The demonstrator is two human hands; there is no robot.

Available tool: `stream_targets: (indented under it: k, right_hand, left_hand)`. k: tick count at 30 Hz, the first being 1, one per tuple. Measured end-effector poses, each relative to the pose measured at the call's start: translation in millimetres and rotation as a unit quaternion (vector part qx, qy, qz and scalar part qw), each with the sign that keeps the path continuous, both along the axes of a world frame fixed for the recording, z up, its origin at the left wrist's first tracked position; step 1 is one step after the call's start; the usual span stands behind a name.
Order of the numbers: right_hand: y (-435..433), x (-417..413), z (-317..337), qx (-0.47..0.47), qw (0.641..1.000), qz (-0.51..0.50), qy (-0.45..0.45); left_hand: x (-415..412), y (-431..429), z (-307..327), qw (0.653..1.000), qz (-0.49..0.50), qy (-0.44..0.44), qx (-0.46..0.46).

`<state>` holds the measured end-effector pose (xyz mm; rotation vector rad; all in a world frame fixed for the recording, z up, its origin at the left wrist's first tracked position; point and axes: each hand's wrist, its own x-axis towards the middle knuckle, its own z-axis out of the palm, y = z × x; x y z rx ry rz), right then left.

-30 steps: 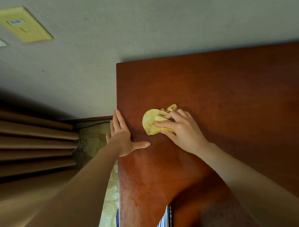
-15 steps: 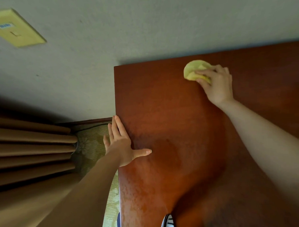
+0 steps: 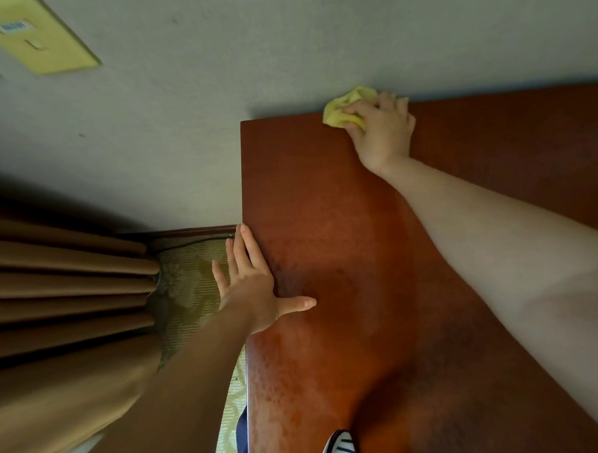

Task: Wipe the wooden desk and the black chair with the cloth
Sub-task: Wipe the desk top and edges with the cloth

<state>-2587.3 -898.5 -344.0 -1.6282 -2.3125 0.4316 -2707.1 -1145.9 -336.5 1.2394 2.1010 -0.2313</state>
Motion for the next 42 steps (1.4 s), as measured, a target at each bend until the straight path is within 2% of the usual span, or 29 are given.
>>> stream_targets:
  k: [7, 12, 16, 22, 26, 32, 36, 42]
  right_hand:
    - [-17.3, -77.2, 3.0, -0.055, 0.987, 0.148, -0.008]
    - [-9.3, -108.7, 1.9, -0.094, 0.979, 0.181, -0.015]
    - [-13.3, -114.3, 0.3, -0.08, 0.978, 0.192, -0.018]
    - [-65.7, -82.8, -3.5, -0.011, 0.969, 0.246, -0.015]
    - [-106.3, -59.7, -1.9, -0.022, 0.967, 0.255, -0.011]
    - [-163.2, -23.7, 6.8, -0.047, 0.957, 0.285, -0.003]
    - [-193.4, 3.9, 12.8, -0.064, 0.948, 0.312, 0.023]
    - [-216.4, 43.7, 12.6, -0.059, 0.935, 0.348, 0.039]
  left_hand:
    - [1.3, 0.1, -0.5, 1.0, 0.013, -0.007, 0.009]
    - [-0.4, 0.3, -4.6, 1.0, 0.014, -0.004, 0.018]
    - [-1.9, -0.9, -6.7, 0.999, 0.017, -0.011, 0.028]
    - [-1.0, -2.6, -4.8, 0.997, 0.041, -0.035, 0.062]
    - [0.1, -7.1, -5.1, 0.991, 0.06, -0.058, 0.101]
    - [-2.5, -36.4, 1.8, 0.966, 0.094, -0.137, 0.198]
    - [-1.9, -71.0, 1.3, 0.959, 0.083, -0.124, 0.241]
    - [-7.9, -77.4, 3.8, 0.963, 0.056, -0.108, 0.239]
